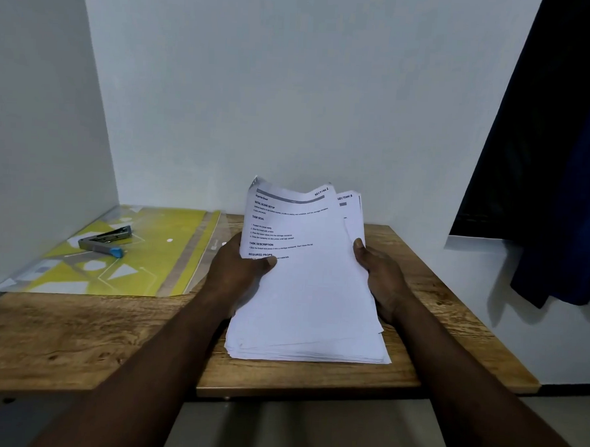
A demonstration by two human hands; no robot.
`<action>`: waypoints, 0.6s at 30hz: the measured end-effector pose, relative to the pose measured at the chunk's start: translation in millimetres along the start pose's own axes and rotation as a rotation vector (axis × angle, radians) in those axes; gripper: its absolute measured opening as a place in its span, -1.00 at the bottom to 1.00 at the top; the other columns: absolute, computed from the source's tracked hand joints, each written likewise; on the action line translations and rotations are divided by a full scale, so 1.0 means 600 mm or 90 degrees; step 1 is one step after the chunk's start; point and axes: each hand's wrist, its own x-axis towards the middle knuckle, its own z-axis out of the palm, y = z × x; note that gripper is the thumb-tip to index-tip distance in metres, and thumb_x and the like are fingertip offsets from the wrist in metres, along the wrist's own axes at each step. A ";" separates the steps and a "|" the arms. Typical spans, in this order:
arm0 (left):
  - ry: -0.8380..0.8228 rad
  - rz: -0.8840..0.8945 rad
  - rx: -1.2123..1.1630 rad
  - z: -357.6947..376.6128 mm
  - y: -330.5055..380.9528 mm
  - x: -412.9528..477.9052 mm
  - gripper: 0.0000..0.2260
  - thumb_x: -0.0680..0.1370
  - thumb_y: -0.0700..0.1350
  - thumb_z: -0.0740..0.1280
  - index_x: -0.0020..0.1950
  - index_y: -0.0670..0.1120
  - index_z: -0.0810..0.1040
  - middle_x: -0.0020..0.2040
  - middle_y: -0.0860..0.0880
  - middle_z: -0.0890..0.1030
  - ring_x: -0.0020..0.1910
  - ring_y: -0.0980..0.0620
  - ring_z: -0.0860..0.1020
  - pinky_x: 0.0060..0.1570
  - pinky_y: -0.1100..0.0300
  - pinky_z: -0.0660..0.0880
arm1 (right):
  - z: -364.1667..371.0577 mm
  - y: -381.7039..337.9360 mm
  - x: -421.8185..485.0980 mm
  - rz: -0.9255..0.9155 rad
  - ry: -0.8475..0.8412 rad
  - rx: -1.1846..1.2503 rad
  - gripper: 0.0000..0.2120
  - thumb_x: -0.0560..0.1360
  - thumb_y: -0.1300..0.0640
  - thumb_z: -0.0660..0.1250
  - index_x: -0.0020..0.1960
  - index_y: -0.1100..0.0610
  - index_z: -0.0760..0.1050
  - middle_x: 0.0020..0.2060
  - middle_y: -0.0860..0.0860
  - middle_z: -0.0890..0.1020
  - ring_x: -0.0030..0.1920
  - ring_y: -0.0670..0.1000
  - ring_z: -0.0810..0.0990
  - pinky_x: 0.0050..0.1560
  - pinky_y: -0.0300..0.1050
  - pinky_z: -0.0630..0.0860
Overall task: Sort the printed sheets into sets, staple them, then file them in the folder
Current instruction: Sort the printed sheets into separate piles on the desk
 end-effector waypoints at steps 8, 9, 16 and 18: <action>-0.015 -0.011 -0.025 0.006 0.010 -0.006 -0.51 0.43 -0.51 0.47 0.30 -0.16 0.61 0.14 -0.08 0.75 0.11 -0.09 0.73 0.00 0.09 0.67 | -0.007 0.002 0.003 -0.002 0.002 -0.008 -0.68 0.72 -0.01 0.26 0.22 0.21 0.65 0.03 0.10 0.78 -0.06 0.07 0.78 -0.17 -0.10 0.68; -0.011 -0.019 -0.027 0.005 0.009 -0.004 -0.52 0.44 -0.51 0.47 0.30 -0.16 0.61 0.13 -0.09 0.75 0.08 -0.08 0.73 -0.04 0.12 0.68 | -0.008 0.002 0.005 0.004 0.000 -0.003 -0.68 0.72 -0.02 0.26 0.22 0.20 0.65 0.05 0.11 0.78 -0.03 0.09 0.78 -0.12 -0.06 0.69; 0.131 0.012 0.258 -0.004 0.005 -0.005 -0.72 0.46 -0.07 0.54 0.16 0.04 0.69 0.08 0.08 0.74 0.09 -0.03 0.69 0.13 0.06 0.59 | -0.012 0.006 0.008 -0.013 0.015 -0.070 -0.67 0.72 -0.02 0.27 0.28 0.20 0.62 0.06 0.10 0.78 0.04 0.15 0.77 0.01 0.05 0.70; 0.203 0.076 0.456 -0.008 0.010 -0.014 -0.78 0.54 -0.03 0.50 0.17 -0.01 0.67 0.07 0.03 0.71 0.05 -0.06 0.64 -0.04 0.14 0.48 | -0.010 0.006 0.007 -0.013 0.023 -0.090 -0.68 0.73 -0.02 0.26 0.29 0.18 0.60 0.06 0.10 0.77 0.02 0.12 0.77 -0.03 0.01 0.70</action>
